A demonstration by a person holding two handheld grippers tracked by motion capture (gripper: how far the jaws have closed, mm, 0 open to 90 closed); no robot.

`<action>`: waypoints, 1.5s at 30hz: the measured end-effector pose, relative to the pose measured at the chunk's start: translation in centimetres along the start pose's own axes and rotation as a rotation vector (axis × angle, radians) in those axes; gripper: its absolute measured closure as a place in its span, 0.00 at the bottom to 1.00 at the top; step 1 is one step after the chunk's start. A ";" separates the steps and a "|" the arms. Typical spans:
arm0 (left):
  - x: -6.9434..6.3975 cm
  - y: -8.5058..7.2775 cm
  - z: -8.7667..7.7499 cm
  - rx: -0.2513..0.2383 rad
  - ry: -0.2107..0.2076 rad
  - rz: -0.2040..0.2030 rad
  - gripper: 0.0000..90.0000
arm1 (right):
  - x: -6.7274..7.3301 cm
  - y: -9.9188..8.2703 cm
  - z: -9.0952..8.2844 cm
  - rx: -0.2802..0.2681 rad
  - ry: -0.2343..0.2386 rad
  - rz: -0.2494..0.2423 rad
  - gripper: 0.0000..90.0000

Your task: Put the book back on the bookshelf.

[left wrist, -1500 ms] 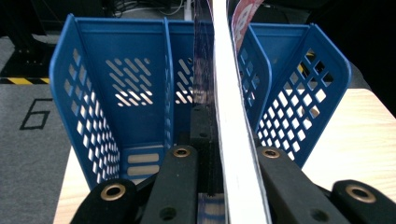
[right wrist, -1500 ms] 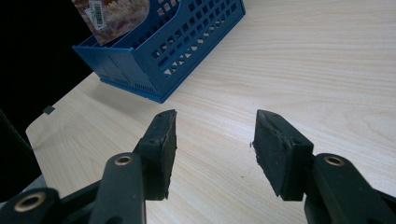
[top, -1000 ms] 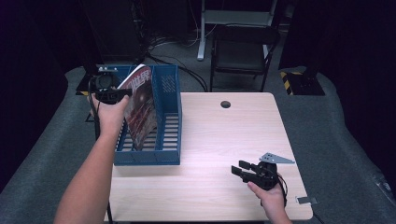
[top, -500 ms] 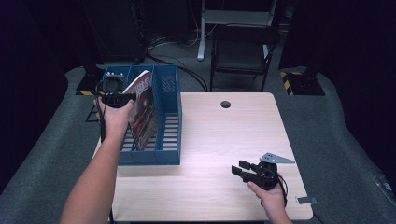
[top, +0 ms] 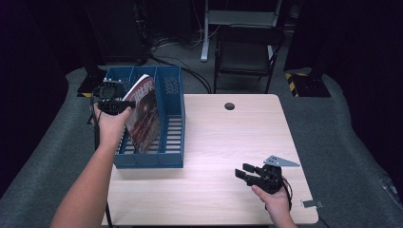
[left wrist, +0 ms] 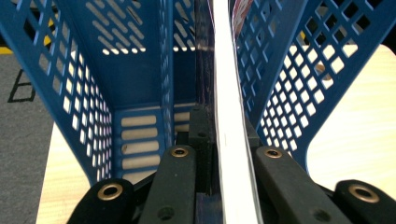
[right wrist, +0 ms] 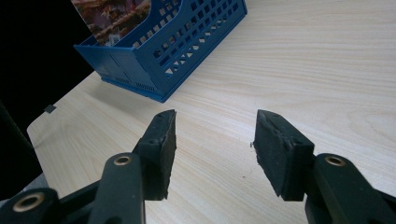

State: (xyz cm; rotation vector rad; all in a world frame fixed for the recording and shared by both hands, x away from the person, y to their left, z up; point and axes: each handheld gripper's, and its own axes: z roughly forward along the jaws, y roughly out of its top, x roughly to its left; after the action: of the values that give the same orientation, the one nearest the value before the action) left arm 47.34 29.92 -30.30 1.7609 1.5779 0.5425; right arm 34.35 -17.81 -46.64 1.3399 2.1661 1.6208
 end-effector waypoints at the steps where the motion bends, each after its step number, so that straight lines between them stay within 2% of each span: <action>1: 0.0 -0.1 0.0 -0.002 -0.001 0.004 0.91 | 0.0 0.0 0.0 0.000 0.000 0.000 0.54; 6: 0.3 -1.0 -0.6 0.025 -0.012 0.033 0.91 | 0.0 0.0 0.2 0.002 0.005 -0.005 0.54; 9: 0.5 -1.2 -0.7 0.022 -0.026 0.033 0.90 | 0.0 -0.1 0.2 0.006 0.003 -0.004 0.53; 19: 0.2 -0.4 -1.3 0.031 -0.047 0.037 0.86 | -0.1 -0.2 0.3 0.012 0.000 0.002 0.53; 33: -0.6 1.0 -1.6 0.065 -0.019 0.065 0.90 | -0.1 -0.2 0.4 0.014 0.005 0.001 0.53; 45: -0.6 1.0 -1.6 0.068 -0.016 0.060 0.92 | -0.1 -0.2 0.4 0.014 0.003 0.000 0.53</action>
State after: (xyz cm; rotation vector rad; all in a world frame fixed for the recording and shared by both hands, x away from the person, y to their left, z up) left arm 46.81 29.72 -28.41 1.8635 1.5535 0.5073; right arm 34.50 -17.60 -46.98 1.3424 2.1829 1.6114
